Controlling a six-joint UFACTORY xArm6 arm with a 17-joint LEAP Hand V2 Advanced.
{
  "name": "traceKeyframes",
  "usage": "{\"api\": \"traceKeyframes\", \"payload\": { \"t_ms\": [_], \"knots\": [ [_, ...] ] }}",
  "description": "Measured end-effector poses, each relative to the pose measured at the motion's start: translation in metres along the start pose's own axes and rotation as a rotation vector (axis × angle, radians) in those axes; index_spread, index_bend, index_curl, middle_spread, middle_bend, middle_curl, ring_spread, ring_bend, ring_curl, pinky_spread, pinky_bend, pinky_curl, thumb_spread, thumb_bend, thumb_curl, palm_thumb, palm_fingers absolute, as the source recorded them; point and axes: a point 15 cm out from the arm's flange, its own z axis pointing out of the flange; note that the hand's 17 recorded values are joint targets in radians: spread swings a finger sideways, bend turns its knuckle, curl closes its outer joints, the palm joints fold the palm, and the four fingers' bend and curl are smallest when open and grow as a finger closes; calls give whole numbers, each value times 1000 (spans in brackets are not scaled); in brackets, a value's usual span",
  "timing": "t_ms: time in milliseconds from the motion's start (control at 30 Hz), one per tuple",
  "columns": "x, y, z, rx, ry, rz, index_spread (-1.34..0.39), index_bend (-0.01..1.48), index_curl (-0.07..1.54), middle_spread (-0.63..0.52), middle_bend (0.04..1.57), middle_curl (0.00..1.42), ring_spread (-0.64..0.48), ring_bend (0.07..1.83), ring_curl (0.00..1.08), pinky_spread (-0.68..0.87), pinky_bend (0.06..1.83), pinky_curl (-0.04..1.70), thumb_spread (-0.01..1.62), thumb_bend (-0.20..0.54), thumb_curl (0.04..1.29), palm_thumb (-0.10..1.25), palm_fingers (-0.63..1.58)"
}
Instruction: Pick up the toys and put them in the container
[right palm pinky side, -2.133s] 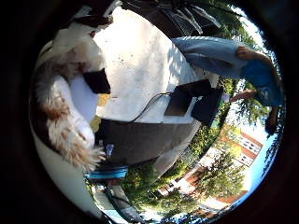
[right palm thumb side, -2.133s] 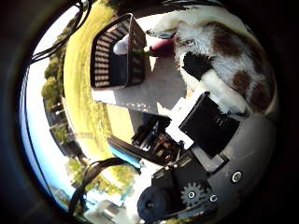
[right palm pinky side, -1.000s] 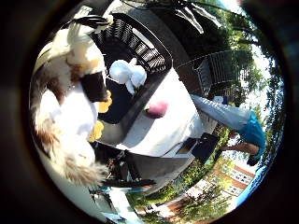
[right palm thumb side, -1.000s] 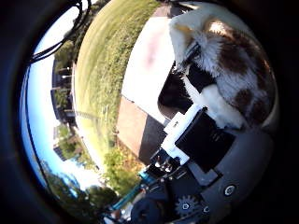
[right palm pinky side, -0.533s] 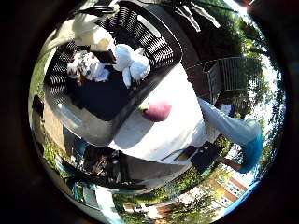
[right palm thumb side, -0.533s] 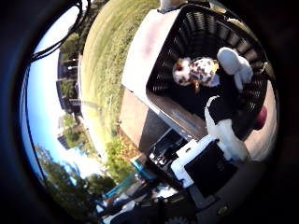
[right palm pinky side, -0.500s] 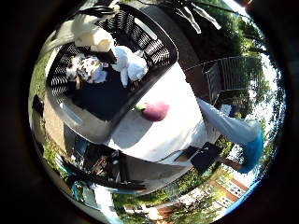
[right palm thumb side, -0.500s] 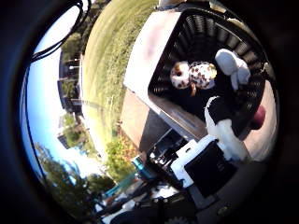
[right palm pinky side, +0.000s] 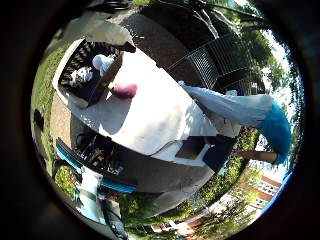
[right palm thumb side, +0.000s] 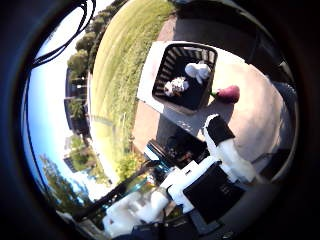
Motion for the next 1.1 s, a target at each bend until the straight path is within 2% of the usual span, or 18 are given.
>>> {"api": "traceKeyframes", "payload": {
  "t_ms": [100,333,633,767,967,1033,1100],
  "knots": [
    [24,-8,31,-11,-8,16,-300,154,300,135,179,338,292,494,296,475,874,312,1081,-30,516,718,-7],
    [64,-44,149,-74,8,14,-257,159,277,122,181,334,285,476,299,468,830,278,1085,-29,488,723,7],
    [62,-81,286,-132,57,-59,-214,175,276,90,178,329,277,443,299,467,782,244,1080,-31,466,722,66],
    [53,-81,333,-194,94,-106,-189,176,279,85,179,327,277,428,297,473,774,231,1074,-37,450,703,91],
    [44,-77,370,-261,149,-145,-113,175,281,86,176,325,288,432,299,494,802,221,1070,-37,420,666,182],
    [38,-76,378,-277,150,-154,-86,177,280,67,191,327,292,481,309,501,810,214,1069,-35,413,662,281],
    [36,-76,379,-289,160,-168,-101,205,280,7,261,345,291,580,311,510,829,192,1068,-33,407,661,585]
  ]
}}
